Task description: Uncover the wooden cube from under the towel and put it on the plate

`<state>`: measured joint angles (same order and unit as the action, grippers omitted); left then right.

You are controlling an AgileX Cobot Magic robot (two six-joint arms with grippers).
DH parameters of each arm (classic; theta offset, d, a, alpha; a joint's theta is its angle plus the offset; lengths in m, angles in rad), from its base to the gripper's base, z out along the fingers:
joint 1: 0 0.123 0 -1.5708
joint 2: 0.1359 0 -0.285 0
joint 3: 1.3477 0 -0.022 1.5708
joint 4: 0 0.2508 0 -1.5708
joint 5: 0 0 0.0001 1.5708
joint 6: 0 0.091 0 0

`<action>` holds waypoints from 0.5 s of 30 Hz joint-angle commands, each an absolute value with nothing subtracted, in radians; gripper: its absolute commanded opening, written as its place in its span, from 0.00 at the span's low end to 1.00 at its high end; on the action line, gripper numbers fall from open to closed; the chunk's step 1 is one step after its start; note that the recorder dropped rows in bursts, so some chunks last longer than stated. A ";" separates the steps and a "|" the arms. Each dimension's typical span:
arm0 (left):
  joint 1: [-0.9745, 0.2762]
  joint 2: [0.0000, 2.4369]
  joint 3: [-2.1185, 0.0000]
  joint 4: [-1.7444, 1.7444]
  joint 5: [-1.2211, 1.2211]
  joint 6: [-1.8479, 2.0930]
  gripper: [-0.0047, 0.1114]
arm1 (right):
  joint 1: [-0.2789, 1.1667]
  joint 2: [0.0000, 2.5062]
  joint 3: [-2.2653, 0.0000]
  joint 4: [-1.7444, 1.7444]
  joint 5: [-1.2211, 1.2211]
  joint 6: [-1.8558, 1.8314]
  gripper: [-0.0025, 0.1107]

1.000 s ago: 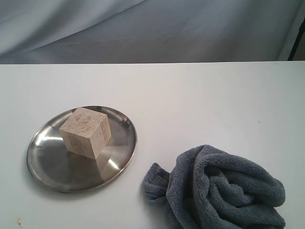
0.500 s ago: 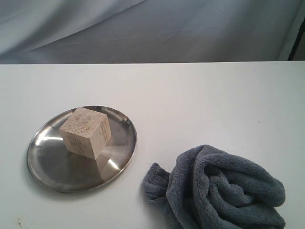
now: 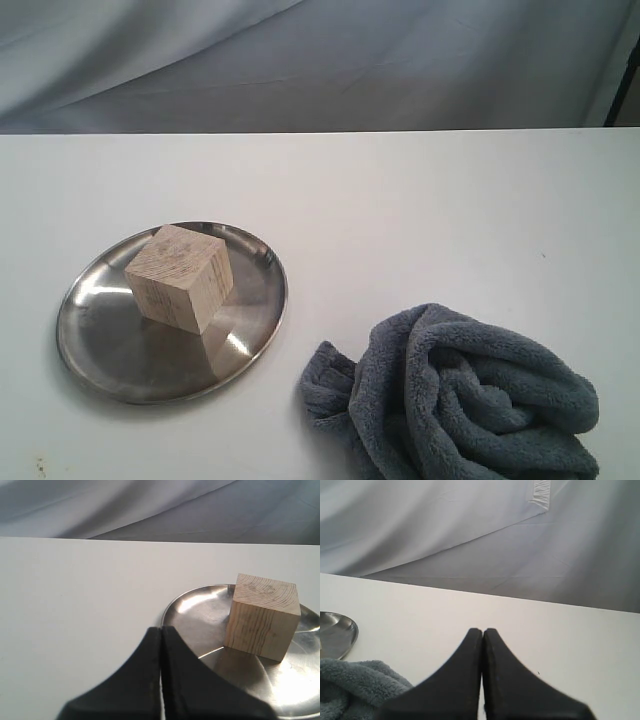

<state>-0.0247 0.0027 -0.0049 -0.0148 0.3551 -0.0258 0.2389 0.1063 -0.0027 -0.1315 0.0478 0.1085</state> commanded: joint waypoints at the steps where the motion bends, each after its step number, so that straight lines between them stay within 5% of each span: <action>1: -0.024 0.000 0.000 -0.015 0.345 -0.025 0.04 | 0.235 0.065 0.000 -0.128 0.092 0.111 0.02; 15: -0.024 0.000 0.000 -0.015 0.345 -0.025 0.04 | 0.190 0.000 0.000 -0.128 0.256 0.147 0.02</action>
